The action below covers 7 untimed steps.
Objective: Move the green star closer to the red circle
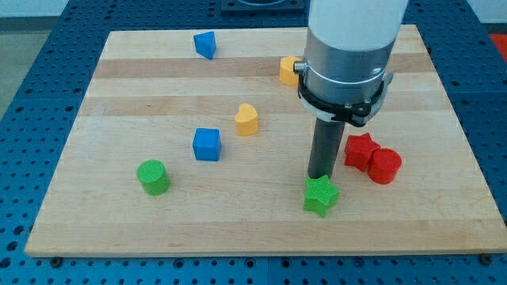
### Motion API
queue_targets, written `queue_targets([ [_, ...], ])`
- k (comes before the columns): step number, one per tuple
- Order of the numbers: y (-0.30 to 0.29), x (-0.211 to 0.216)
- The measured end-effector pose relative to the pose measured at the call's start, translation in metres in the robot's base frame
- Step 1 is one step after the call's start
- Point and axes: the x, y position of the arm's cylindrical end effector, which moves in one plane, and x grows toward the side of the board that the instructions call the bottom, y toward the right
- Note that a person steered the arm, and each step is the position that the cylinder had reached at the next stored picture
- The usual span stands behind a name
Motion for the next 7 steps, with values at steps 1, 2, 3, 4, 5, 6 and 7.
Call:
queue_targets([
  [1,0.000,-0.001],
  [2,-0.035,-0.002],
  [3,-0.041,-0.002],
  [4,-0.044,0.023],
  [5,-0.044,0.036],
  [6,-0.043,0.038],
  [7,-0.034,0.047],
])
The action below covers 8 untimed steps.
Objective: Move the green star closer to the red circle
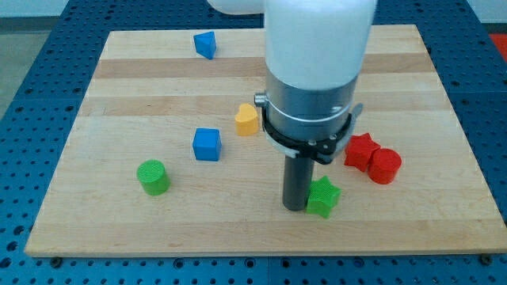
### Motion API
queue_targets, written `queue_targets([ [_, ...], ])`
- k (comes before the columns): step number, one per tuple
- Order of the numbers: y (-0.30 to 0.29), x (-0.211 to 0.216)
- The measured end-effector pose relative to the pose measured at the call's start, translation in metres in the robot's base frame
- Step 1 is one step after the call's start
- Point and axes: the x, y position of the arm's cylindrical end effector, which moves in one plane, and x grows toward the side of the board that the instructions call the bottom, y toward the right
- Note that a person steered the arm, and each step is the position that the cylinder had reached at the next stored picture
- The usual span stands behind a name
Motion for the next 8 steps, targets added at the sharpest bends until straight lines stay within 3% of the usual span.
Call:
queue_targets([
  [1,0.008,0.008],
  [3,0.042,-0.035],
  [4,0.042,-0.035],
  [5,0.054,-0.030],
  [7,0.034,0.024],
  [8,0.043,0.023],
])
